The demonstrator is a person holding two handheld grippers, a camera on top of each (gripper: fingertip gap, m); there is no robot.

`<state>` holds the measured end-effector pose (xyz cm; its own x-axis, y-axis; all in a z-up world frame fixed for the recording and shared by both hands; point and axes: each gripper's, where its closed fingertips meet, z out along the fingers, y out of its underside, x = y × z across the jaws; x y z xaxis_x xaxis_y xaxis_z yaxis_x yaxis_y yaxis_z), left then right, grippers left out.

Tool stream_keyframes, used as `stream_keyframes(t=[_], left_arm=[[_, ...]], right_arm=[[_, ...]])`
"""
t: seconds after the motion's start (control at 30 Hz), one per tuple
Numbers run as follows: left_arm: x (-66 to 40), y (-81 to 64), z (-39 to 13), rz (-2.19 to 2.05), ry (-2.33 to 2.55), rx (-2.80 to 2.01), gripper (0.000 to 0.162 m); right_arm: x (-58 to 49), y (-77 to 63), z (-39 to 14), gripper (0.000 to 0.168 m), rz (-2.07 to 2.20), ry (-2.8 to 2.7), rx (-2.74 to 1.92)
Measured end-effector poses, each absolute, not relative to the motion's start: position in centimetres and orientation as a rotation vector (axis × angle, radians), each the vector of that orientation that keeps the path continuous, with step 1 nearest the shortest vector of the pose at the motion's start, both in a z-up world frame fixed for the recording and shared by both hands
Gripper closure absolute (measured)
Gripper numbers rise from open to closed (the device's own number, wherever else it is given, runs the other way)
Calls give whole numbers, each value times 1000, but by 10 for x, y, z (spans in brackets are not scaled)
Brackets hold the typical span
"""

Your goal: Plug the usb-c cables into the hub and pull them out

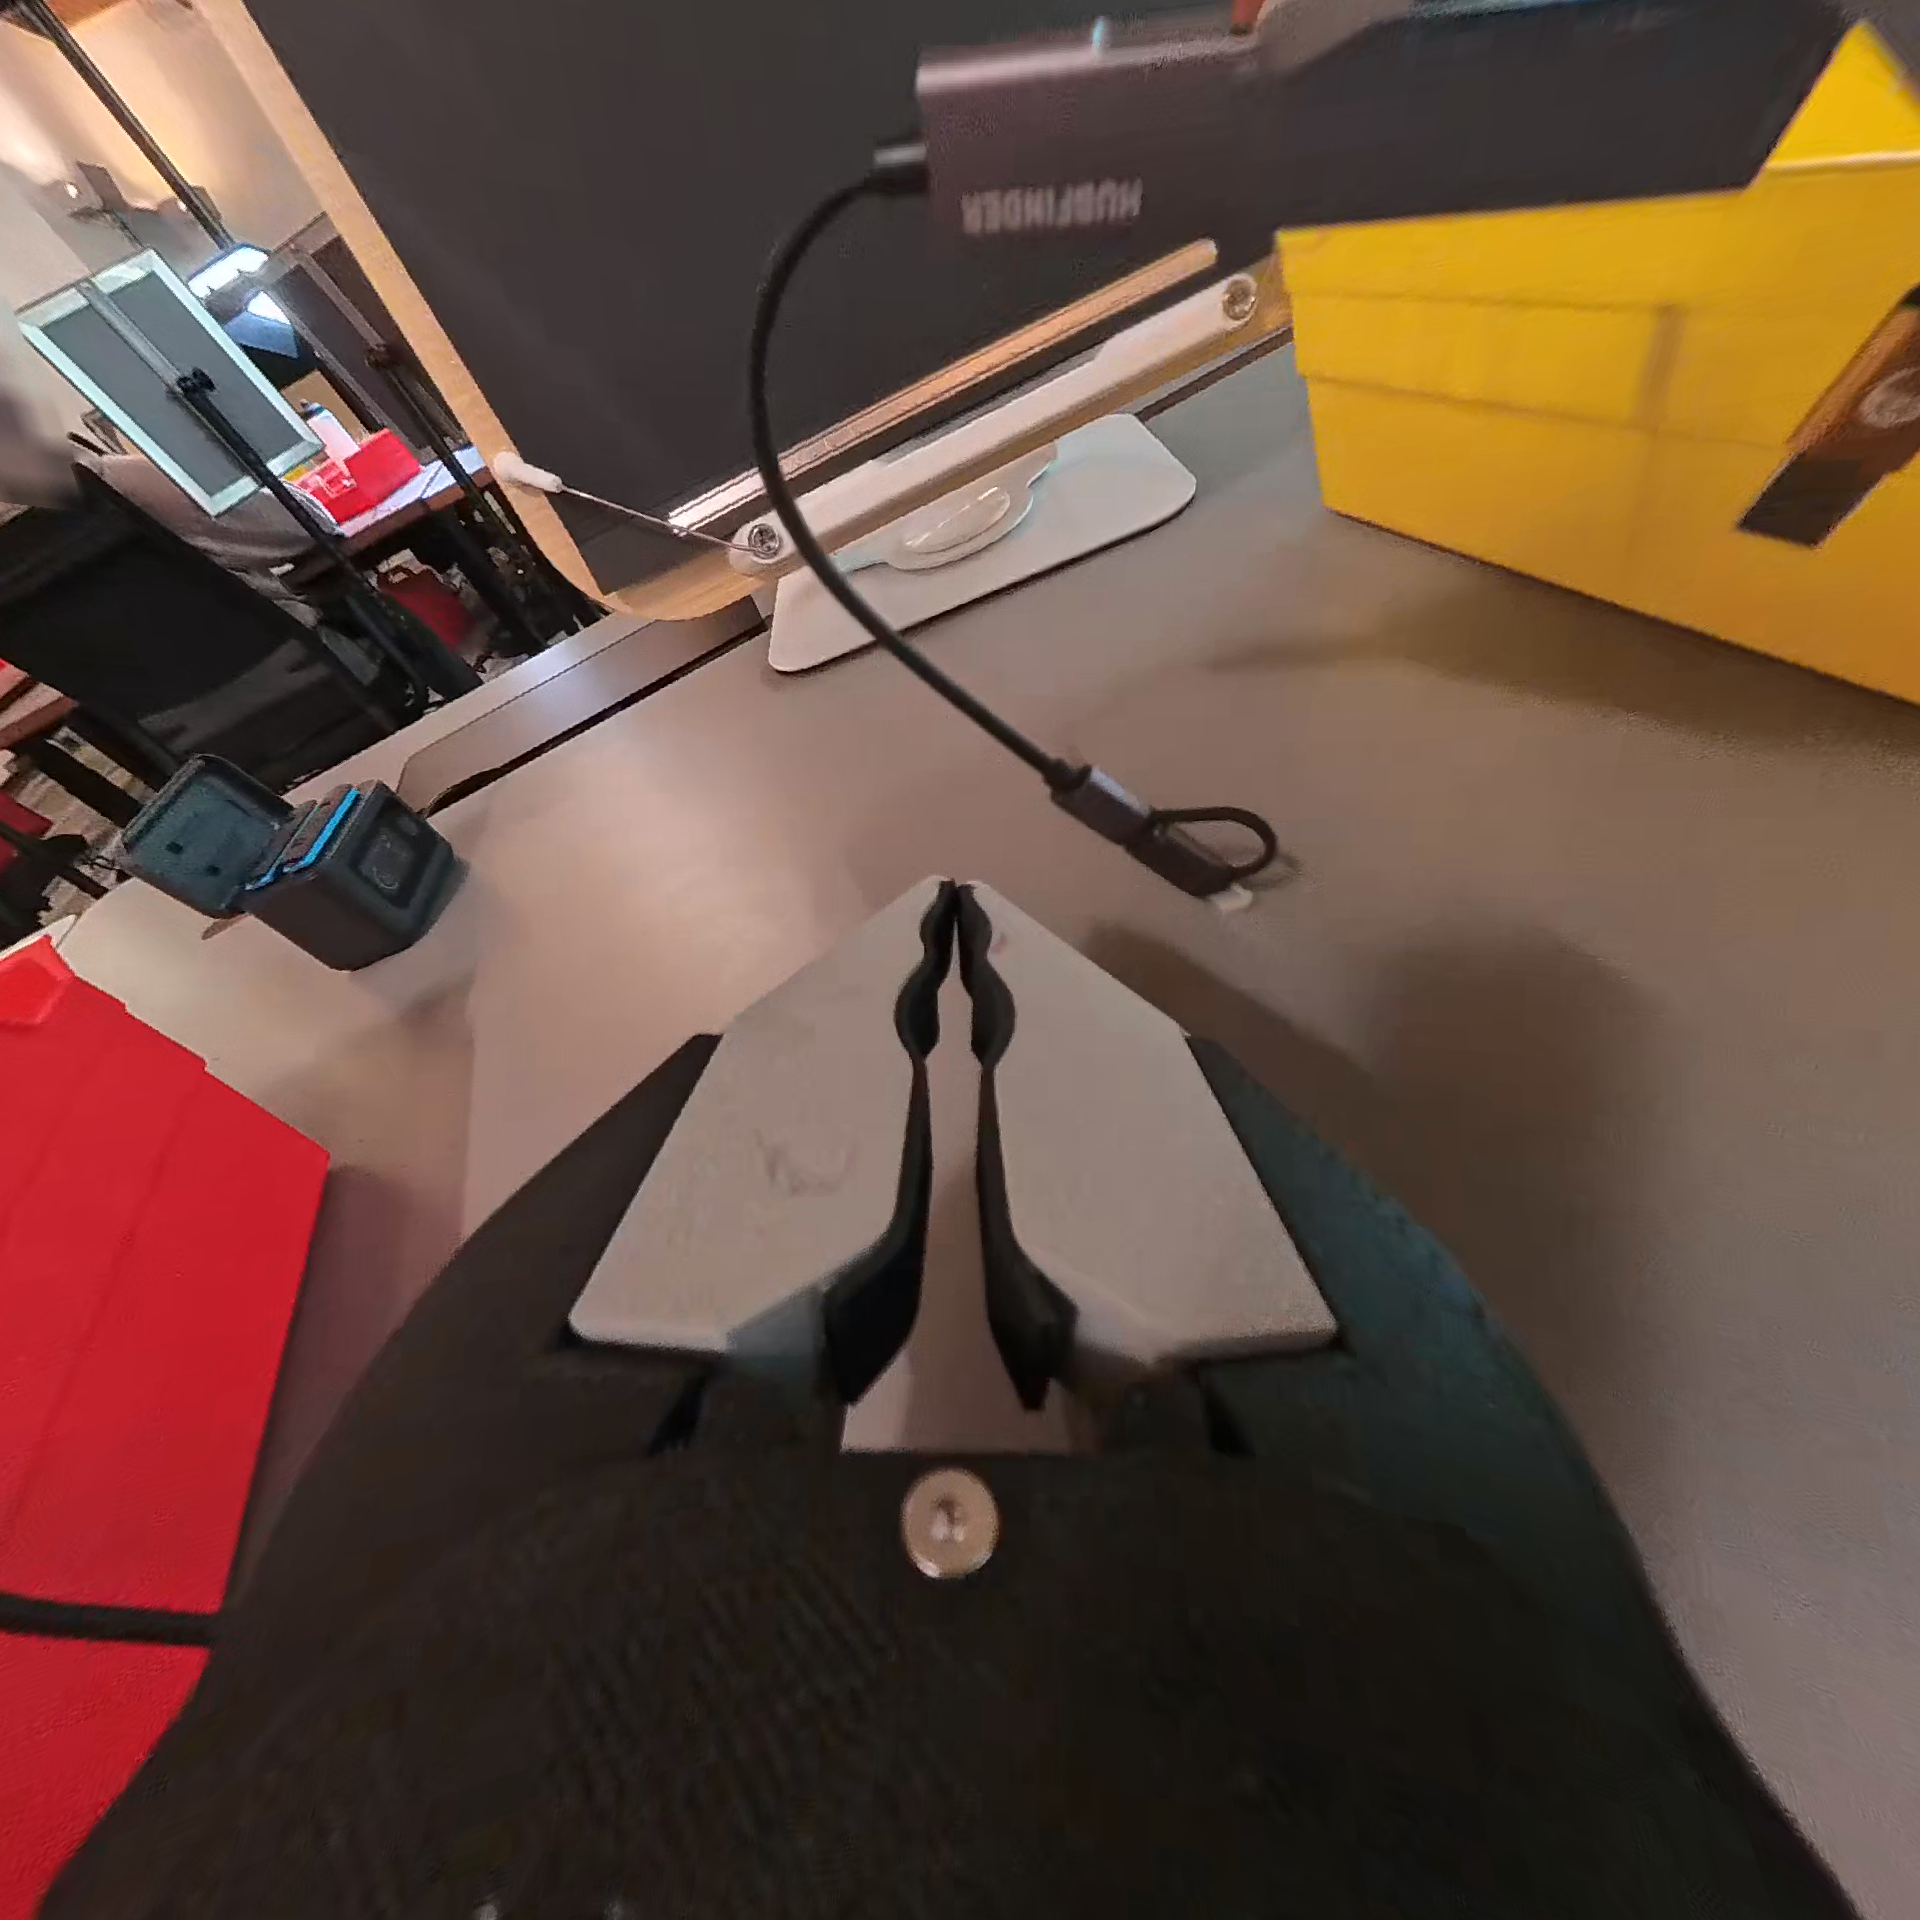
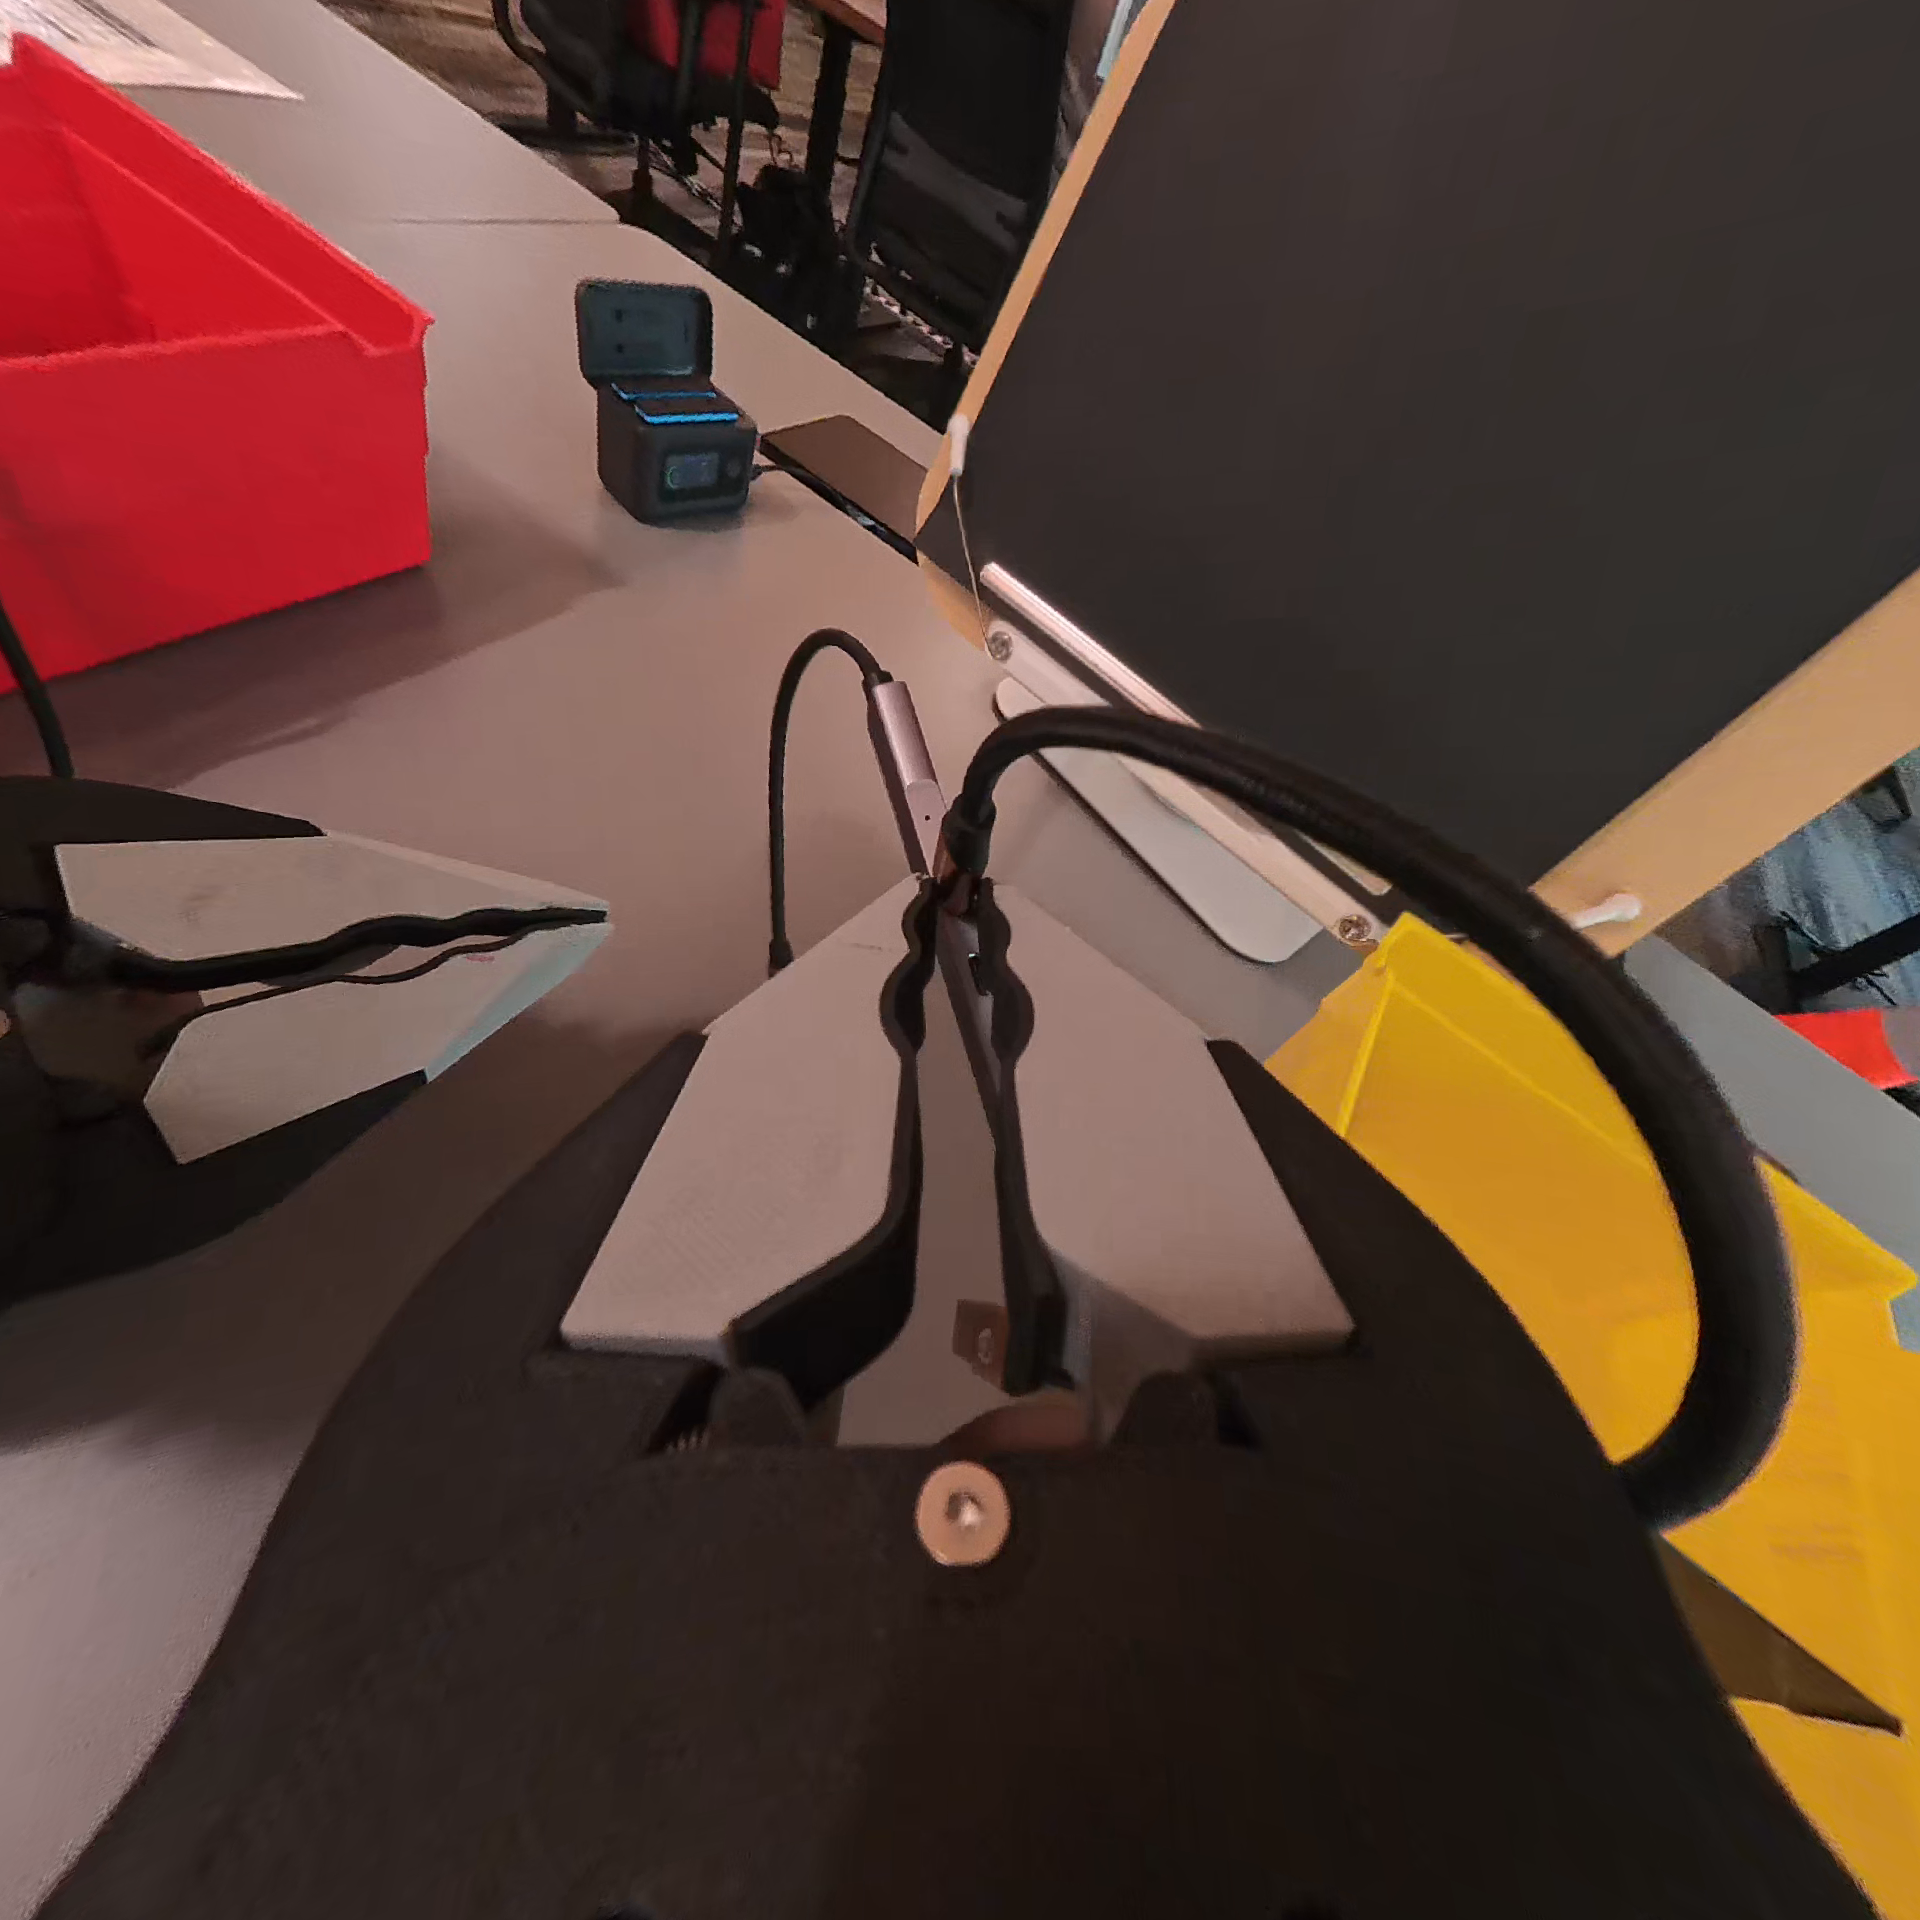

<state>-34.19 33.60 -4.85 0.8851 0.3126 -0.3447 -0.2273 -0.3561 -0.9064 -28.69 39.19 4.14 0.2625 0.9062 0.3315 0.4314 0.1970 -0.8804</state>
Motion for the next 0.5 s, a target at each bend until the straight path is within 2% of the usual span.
stream_keyframes(t=[0.27,0.5], left_arm=[[-338,337,-50,635,-13,-1855,162],[-339,336,-48,607,-32,-1844,162]], right_arm=[[-269,407,68,164,568,-1329,-1429],[-247,430,126,164,605,-1314,-1398]])
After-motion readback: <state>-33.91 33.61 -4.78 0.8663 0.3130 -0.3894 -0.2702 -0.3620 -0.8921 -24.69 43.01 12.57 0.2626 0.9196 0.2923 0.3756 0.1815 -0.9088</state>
